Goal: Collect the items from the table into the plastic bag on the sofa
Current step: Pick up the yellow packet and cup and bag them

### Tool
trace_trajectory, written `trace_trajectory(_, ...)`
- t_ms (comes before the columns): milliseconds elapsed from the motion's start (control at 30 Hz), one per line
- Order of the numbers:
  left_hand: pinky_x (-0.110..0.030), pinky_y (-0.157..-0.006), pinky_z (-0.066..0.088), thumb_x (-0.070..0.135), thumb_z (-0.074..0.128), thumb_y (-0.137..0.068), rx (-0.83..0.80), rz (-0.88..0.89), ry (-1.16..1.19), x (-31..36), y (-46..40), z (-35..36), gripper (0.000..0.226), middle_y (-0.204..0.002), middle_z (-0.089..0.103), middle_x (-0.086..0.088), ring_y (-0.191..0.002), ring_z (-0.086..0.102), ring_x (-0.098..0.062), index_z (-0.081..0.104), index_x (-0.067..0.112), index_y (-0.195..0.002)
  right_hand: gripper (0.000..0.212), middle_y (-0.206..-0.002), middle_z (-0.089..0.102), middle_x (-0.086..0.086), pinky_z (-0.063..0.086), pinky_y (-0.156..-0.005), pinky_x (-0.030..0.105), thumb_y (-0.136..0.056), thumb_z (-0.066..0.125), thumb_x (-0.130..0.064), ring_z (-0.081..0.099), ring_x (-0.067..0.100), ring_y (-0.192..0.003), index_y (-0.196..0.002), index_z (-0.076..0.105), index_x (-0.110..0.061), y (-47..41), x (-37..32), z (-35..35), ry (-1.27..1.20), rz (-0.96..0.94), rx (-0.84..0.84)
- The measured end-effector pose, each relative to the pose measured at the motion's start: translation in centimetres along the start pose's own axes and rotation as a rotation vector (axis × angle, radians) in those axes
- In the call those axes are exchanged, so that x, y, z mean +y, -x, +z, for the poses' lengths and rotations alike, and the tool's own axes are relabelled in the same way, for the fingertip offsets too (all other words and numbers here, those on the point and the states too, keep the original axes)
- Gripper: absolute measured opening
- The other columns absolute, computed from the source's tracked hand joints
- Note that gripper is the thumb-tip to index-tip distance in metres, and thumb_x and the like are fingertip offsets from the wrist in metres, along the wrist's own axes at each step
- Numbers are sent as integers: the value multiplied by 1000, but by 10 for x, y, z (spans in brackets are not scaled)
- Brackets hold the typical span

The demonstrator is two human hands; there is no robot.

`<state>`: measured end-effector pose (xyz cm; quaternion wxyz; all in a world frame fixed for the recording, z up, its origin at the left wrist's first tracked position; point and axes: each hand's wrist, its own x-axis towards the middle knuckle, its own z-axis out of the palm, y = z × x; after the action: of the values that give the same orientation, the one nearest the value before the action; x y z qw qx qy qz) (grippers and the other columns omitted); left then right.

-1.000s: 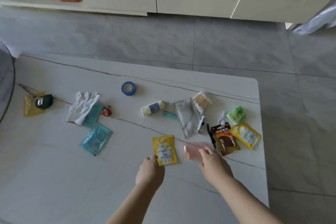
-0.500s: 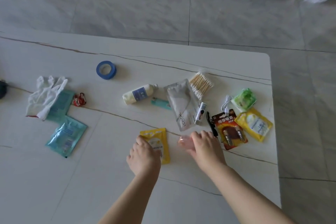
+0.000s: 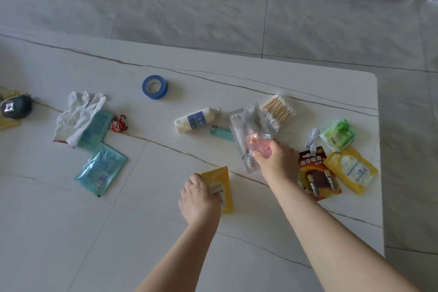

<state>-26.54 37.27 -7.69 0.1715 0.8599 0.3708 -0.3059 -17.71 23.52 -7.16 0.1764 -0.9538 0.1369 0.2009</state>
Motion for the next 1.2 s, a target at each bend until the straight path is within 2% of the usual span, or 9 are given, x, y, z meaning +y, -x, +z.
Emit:
trace_trajectory(200, -33, -71, 45, 26, 61, -86, -107, -54, 267, -7, 10, -3, 34, -109, 57, -4, -98, 60, -30, 33, 15, -100, 37, -125, 51, 7, 42, -79, 28, -87, 61, -37, 53, 24, -104, -113, 59, -10, 15, 3, -8, -19, -156, -70)
trace_trajectory(367, -29, -65, 44, 16, 59, -85, -142, -83, 470, -26, 29, -13, 25, -85, 51, 1, -80, 53, -25, 38, 13, -98, 35, -124, 53, 5, 35, -73, 22, -88, 62, -30, 57, 22, -101, -114, 59, -7, 41, 11, -15, -70, -244, -111)
trace_trajectory(500, -34, -69, 54, 7, 53, -87, -180, -238, 813, -48, 48, -30, 21, -101, 59, -5, -87, 59, -23, 47, 14, -105, 31, -112, 58, 10, 34, -65, 21, -87, 64, -26, 50, 16, -86, -109, 61, -4, 66, 3, -32, -174, -190, -129)
trace_trajectory(600, -29, -61, 52, 2, 52, -86, -172, -300, 1017, -66, 73, -57, 28, -105, 60, -6, -90, 61, -23, 50, 16, -110, 33, -109, 60, 7, 32, -55, 14, -88, 63, -30, 51, 15, -86, -114, 58, -9, 96, -11, -58, -276, -149, -247)
trace_trajectory(733, -24, -53, 48, -1, 53, -87, -131, -292, 1160, -91, 124, -113, 30, -102, 62, -6, -78, 60, -15, 51, 14, -113, 50, -121, 53, -1, 42, -75, 20, -89, 62, -30, 49, 12, -105, -135, 44, -22, 154, -40, -97, -455, -164, -454)
trace_trajectory(833, -25, -55, 50, -1, 55, -88, -82, -281, 1250, -118, 167, -155, 29, -101, 63, -7, -78, 62, -17, 53, 11, -114, 65, -138, 47, 5, 40, -93, 28, -87, 65, -27, 46, 21, -126, -143, 33, -17, 201, -66, -122, -497, -156, -546)
trace_trajectory(967, -24, -55, 49, 0, 58, -89, 15, -302, 1357, -166, 221, -197, 23, -97, 63, -7, -76, 61, -16, 53, 10, -109, 39, -111, 62, 6, 44, -67, 20, -88, 64, -17, 59, 17, -96, -125, 53, -11, 265, -105, -147, -558, -160, -695)
trace_trajectory(1033, -27, -56, 50, -1, 59, -88, 76, -327, 1406, -197, 242, -210, 20, -90, 63, -7, -74, 62, -18, 54, 6, -106, 33, -104, 62, 4, 45, -67, 20, -88, 62, -11, 58, 15, -91, -121, 55, -11, 294, -125, -154, -577, -209, -739)
trace_trajectory(1200, -50, -85, 55, 8, 70, -76, 247, -447, 1483, -281, 289, -226, 15, -102, 69, -19, -92, 67, -33, 62, 8, -89, 27, -93, 61, 2, 47, -63, 24, -88, 57, -3, 57, 15, -83, -113, 58, -12, 361, -176, -160, -543, -320, -869)
